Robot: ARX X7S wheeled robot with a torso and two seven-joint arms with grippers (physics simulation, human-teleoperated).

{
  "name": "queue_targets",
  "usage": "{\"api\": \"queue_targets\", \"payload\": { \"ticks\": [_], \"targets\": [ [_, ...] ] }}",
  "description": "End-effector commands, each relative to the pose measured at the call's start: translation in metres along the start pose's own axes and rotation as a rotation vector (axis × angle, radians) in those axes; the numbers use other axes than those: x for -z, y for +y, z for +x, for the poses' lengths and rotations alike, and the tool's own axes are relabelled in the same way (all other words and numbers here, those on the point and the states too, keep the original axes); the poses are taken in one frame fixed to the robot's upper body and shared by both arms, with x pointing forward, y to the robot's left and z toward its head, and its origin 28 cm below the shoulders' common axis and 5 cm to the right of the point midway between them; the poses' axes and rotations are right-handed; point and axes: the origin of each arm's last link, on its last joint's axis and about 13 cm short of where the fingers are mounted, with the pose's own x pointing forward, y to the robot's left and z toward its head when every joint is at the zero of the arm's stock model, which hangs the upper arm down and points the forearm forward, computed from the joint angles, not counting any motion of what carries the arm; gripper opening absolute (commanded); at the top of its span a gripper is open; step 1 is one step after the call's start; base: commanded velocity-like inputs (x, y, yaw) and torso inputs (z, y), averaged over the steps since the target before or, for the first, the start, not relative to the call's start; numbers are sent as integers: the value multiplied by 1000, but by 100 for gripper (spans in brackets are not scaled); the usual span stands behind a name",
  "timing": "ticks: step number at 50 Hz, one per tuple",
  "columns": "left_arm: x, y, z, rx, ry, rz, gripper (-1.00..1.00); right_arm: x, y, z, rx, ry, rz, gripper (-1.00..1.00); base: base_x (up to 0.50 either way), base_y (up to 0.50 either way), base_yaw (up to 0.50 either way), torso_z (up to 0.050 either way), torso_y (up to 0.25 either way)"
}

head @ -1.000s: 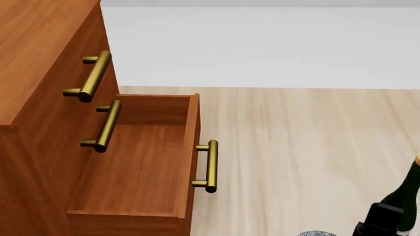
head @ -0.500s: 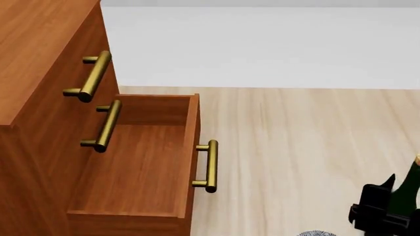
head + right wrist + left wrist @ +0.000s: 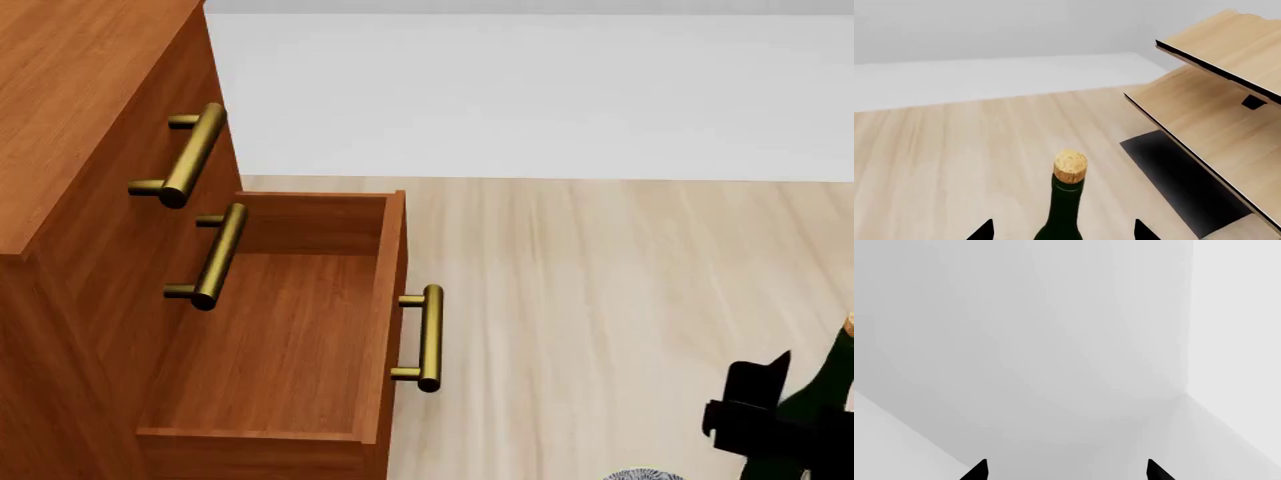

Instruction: Put the wine bottle in the bottom drawer of the cabinet.

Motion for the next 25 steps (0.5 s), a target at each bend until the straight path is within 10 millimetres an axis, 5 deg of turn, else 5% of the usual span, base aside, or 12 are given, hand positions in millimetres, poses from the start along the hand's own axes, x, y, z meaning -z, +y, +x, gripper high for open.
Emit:
{"api": "queue_targets", "payload": {
  "ticks": [1,25],
  "targets": [
    [0,0,0,5,1,5,100,7,2,11,1,35,-2,100,0,0,0,0,0],
    [1,0,-1,12,2,12,100,16,5,33,23,78,-2,100,0,0,0,0,0]
  ]
}}
